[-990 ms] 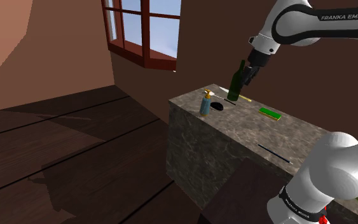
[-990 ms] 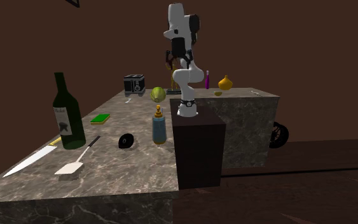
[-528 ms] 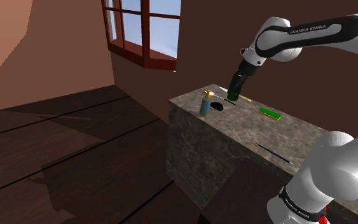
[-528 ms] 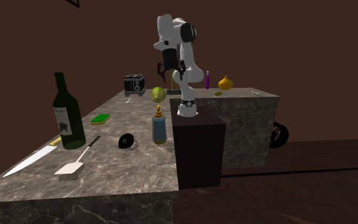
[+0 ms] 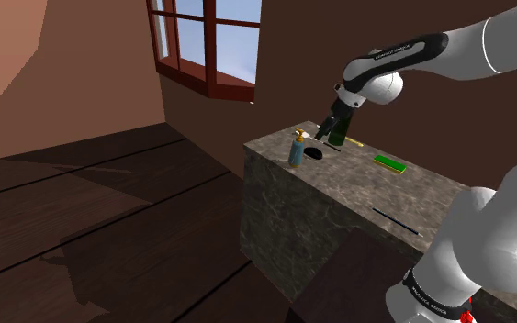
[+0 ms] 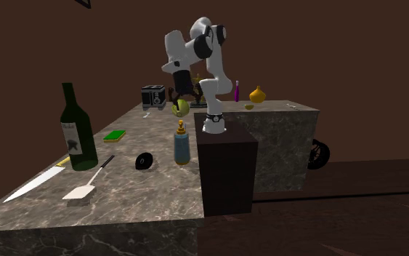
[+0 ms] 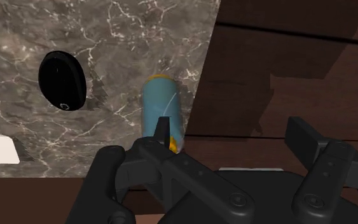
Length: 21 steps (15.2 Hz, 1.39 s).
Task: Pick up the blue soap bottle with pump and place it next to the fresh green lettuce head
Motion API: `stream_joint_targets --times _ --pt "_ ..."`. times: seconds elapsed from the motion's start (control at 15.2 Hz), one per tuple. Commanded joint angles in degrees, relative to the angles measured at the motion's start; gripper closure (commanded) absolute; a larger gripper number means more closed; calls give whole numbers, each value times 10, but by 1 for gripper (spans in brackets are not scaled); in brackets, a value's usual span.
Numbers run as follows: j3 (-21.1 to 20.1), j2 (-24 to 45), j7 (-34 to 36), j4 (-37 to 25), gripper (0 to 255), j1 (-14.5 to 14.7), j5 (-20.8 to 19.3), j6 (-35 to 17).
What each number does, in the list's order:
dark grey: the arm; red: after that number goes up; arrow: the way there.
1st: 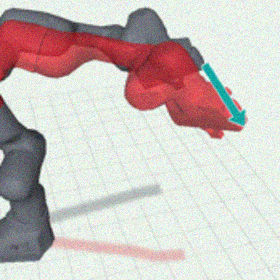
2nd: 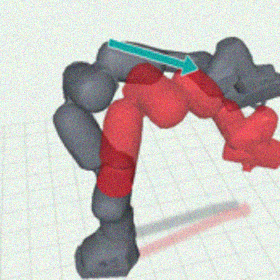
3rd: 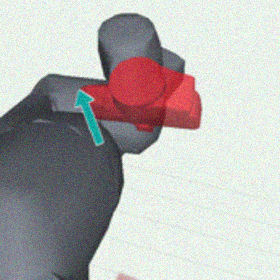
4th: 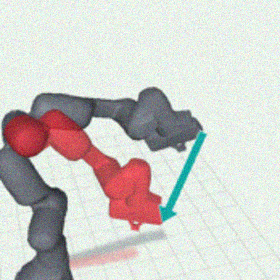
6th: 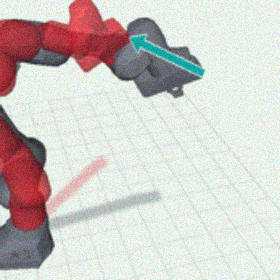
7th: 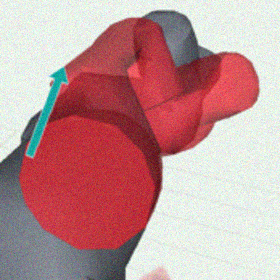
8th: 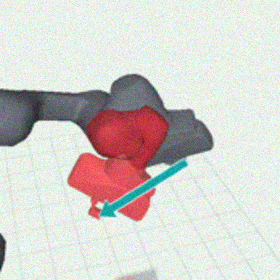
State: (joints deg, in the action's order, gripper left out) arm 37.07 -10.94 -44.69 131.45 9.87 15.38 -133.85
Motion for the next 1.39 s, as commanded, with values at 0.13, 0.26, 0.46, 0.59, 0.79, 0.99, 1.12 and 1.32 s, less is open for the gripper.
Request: stream_joint_targets --times 0.13,0.26,0.46,0.59,0.79,0.99,1.12,1.32 --pt "47 119 -140 -62 0 24 155 -8" --pt "47 182 -203 -101 0 11 233 6" --pt "28 259 -268 -158 0 -24 319 30" --pt "19 272 -275 -160 0 -28 333 24" --pt "9 291 -286 -163 0 -32 353 15" --pt "0 308 -295 -168 0 -35 370 7" --pt "0 308 -295 -168 0 -35 370 7" --pt "0 308 -295 -168 0 -35 370 7"
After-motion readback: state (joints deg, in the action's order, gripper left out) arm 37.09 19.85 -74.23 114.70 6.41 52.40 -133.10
